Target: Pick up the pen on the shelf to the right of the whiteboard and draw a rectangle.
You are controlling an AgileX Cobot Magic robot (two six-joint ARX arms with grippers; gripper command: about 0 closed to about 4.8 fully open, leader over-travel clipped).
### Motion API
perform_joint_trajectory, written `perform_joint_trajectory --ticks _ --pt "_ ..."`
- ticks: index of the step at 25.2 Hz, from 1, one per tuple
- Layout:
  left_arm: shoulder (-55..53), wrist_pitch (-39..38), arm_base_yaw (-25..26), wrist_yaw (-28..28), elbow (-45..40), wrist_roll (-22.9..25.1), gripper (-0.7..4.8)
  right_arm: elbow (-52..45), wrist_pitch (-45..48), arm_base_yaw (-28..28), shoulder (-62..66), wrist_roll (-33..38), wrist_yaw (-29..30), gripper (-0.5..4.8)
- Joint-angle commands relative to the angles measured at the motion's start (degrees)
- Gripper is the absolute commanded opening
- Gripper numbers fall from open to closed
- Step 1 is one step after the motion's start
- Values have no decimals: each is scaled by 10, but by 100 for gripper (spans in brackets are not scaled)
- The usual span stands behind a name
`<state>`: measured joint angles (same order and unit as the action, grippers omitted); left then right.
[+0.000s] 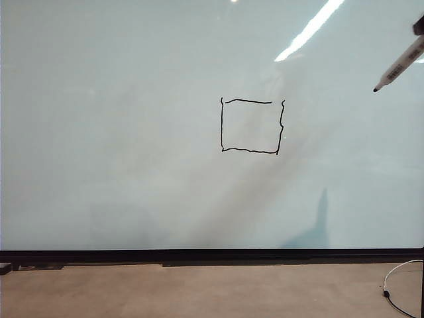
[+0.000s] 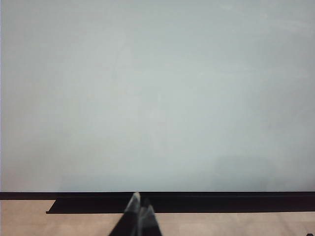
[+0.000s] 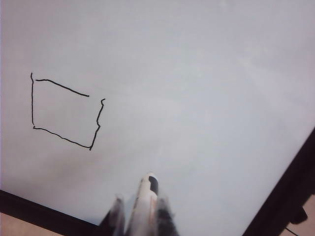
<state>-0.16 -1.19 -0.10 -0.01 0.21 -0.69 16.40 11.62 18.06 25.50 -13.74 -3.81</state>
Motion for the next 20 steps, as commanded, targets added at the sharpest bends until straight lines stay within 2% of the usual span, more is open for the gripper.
perform_joint_trajectory --ticks 1,11,20 --pt "0 4 0 2 2 2 -4 -19 -8 1 -35 16 -4 -5" --pt "0 4 0 2 2 2 -5 -88 -38 2 -162 47 -17 -5" --pt "0 4 0 2 2 2 -5 -114 -71 2 -210 53 -21 -5"
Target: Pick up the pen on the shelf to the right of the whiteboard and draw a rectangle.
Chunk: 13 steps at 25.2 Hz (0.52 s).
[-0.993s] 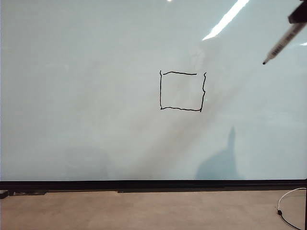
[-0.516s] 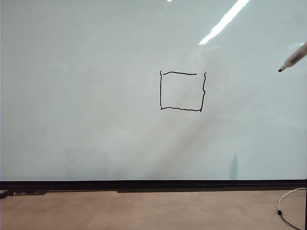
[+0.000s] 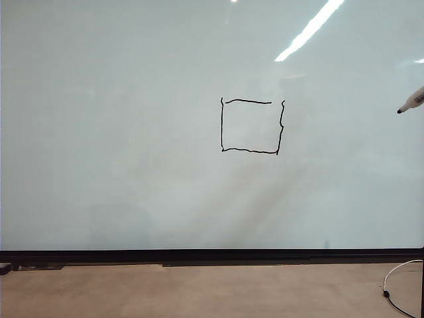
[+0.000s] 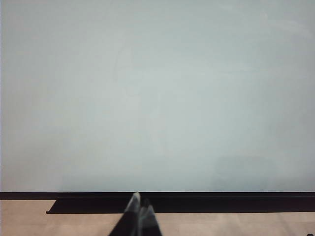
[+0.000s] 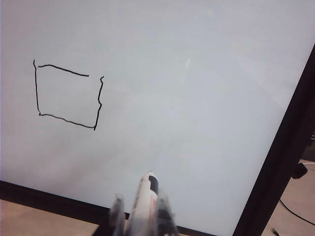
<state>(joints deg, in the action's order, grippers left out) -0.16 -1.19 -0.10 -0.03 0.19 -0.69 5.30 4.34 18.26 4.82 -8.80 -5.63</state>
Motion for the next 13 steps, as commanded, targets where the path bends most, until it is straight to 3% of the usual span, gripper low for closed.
perform_joint_trajectory --ticks 1,13 --pt "0 4 0 2 2 2 -4 -3 2 1 -4 3 -2 -5" --pt "0 4 0 2 2 2 -5 -35 7 1 -42 16 4 -5"
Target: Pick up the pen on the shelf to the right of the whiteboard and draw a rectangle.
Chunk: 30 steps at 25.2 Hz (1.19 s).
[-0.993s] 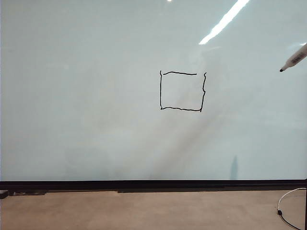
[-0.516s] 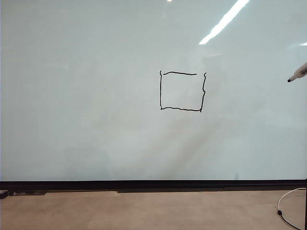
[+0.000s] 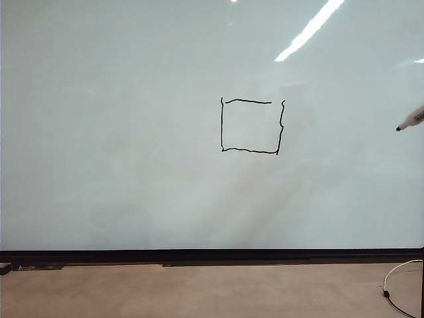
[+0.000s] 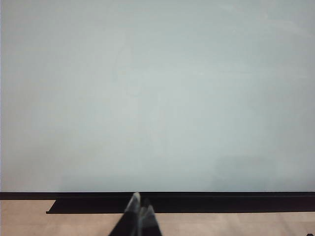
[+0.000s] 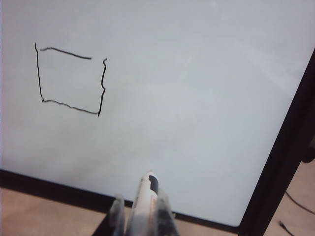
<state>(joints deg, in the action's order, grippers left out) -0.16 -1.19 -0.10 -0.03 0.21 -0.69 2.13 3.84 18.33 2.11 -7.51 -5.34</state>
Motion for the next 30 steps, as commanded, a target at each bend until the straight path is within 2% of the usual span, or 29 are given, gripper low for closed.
perform_joint_trajectory --ticks 1,17,22,26,30 --pt "0 4 0 2 2 2 -4 -7 11 1 -21 3 1 -5" --pt "0 4 0 2 2 2 -4 -21 11 -10 -20 15 -10 -5" --pt "0 4 0 2 2 2 -4 -21 15 -46 -20 15 -1 -5" --pt "0 4 0 2 2 2 -4 -21 26 -103 -20 15 42 -5" --pt "0 4 0 2 2 2 -5 -21 26 -143 -20 17 56 -5"
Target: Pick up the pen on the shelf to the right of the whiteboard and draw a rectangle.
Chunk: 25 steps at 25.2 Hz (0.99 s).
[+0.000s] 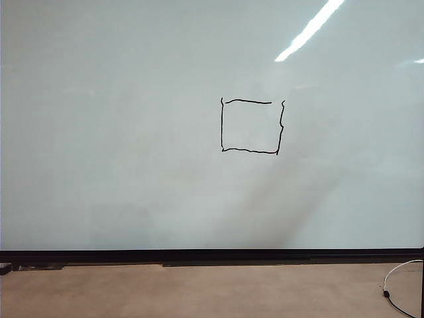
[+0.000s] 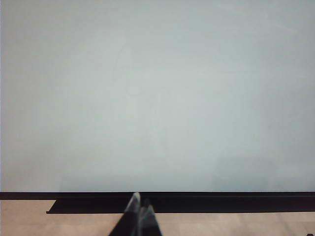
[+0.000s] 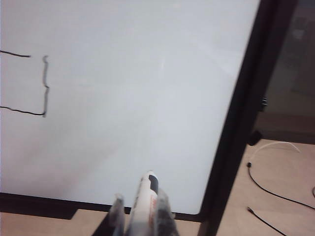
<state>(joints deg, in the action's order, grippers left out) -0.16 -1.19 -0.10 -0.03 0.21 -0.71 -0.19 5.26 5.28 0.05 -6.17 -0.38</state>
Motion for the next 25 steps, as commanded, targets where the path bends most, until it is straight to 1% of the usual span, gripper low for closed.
perform_joint_trajectory --ticks 1,9,13,18,21,25 --pt "0 4 0 2 2 3 -4 2 12 -16 0 4 6 -5" --pt "0 4 0 2 2 3 -4 2 23 -59 0 2 8 -5" --pt "0 4 0 2 2 3 -5 2 35 -87 0 10 20 -5" --pt "0 4 0 2 2 3 -4 2 33 -89 0 16 17 -5" --pt "0 4 0 2 2 3 -4 2 30 -90 0 17 -12 -5" --pt "0 4 0 2 2 3 -4 2 17 -89 0 17 -10 -4"
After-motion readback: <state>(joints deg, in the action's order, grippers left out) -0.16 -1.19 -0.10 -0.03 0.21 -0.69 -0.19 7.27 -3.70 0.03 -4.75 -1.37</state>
